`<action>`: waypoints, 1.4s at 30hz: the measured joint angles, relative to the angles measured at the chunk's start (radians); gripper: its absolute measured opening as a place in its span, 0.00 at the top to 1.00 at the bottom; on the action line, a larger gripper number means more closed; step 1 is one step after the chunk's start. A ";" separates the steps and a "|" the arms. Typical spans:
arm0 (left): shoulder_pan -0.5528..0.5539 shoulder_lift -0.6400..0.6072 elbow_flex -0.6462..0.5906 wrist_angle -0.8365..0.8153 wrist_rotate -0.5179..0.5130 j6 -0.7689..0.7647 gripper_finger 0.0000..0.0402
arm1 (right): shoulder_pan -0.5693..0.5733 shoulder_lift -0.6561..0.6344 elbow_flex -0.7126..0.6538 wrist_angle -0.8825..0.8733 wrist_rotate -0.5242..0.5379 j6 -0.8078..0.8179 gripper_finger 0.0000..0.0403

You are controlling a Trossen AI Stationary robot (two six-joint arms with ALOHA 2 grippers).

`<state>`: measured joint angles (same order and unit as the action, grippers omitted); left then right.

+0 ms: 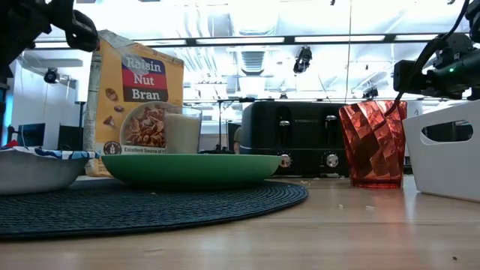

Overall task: Arrange a breakfast setting
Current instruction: Pour the cereal from the cereal box into the white bowl

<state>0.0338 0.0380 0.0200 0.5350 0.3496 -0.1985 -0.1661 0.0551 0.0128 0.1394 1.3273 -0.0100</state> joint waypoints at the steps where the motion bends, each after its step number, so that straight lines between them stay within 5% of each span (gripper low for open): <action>1: 0.000 0.000 0.000 0.000 0.000 -0.002 0.81 | 0.000 0.000 0.000 0.000 0.000 -0.001 0.46; 10: 0.000 0.000 0.000 0.004 0.000 -0.020 0.81 | 0.003 0.000 0.000 0.000 -0.080 0.207 0.46; 13: 0.000 0.000 0.000 0.005 0.000 -0.002 0.81 | 0.004 0.000 0.000 0.020 -0.287 0.324 0.46; 19: 0.000 0.000 0.000 0.074 -0.001 0.037 0.81 | 0.005 0.000 0.000 0.140 -0.804 0.302 0.46; 22: 0.000 0.000 0.000 0.119 -0.002 0.040 0.81 | 0.005 0.000 0.000 0.216 -0.964 0.300 0.46; 34: 0.000 0.000 0.000 0.285 -0.016 0.110 0.81 | 0.005 0.087 0.125 0.170 -1.102 0.323 0.46; 42: 0.000 0.020 0.000 0.288 -0.164 0.111 0.81 | 0.005 0.249 0.260 0.025 -1.104 0.252 0.46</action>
<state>0.0338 0.0577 0.0200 0.8230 0.1857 -0.0871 -0.1616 0.3038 0.2723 0.1648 0.2238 0.2419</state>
